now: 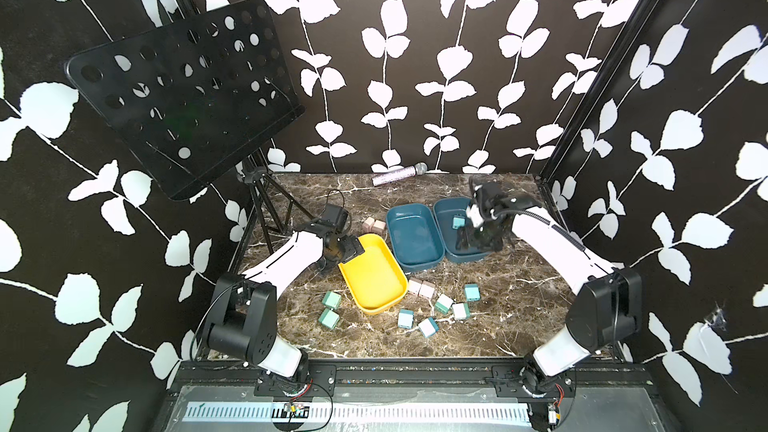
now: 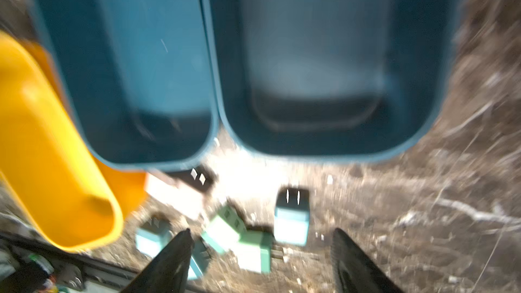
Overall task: Place the plugs by color into the storage box
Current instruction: Pick up the plug from the center of the board.
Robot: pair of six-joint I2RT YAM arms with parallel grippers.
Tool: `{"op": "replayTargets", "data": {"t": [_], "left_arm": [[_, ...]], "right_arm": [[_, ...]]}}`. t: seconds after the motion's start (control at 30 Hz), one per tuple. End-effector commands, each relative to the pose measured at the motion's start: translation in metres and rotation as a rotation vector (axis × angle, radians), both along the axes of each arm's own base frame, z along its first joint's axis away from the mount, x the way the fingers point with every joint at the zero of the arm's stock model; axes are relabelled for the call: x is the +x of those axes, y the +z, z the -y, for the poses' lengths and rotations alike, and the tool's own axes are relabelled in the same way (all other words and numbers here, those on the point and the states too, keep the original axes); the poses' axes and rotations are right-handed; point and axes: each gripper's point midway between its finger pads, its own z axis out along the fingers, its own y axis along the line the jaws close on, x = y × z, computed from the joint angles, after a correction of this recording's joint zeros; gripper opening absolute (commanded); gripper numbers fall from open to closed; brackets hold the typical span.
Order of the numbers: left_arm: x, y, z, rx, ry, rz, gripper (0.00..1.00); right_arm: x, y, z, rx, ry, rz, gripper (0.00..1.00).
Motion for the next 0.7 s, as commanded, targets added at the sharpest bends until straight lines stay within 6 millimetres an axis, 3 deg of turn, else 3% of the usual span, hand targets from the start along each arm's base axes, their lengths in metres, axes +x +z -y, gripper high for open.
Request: {"op": "replayTargets", "data": {"t": [0.0,0.1,0.37,0.53,0.67], "left_arm": [[0.007,0.009,0.009,-0.016,-0.030,0.022,0.99],[0.007,0.009,0.011,-0.016,-0.038,0.020,0.99],[0.001,0.012,0.011,-0.008,-0.046,0.016,0.99],[-0.006,0.011,0.007,-0.001,-0.039,0.010,0.99],[-0.011,0.008,0.005,0.000,-0.029,0.006,0.99]], "right_arm": [[-0.031,-0.029,0.011,-0.022,-0.024,-0.086,0.76],[-0.042,-0.049,0.012,-0.010,-0.033,-0.116,0.76],[-0.044,-0.094,0.005,0.001,-0.026,-0.184,0.73],[-0.050,-0.115,0.008,-0.017,-0.027,-0.224,0.65],[-0.054,-0.121,0.011,-0.031,-0.027,-0.233,0.56]]}}
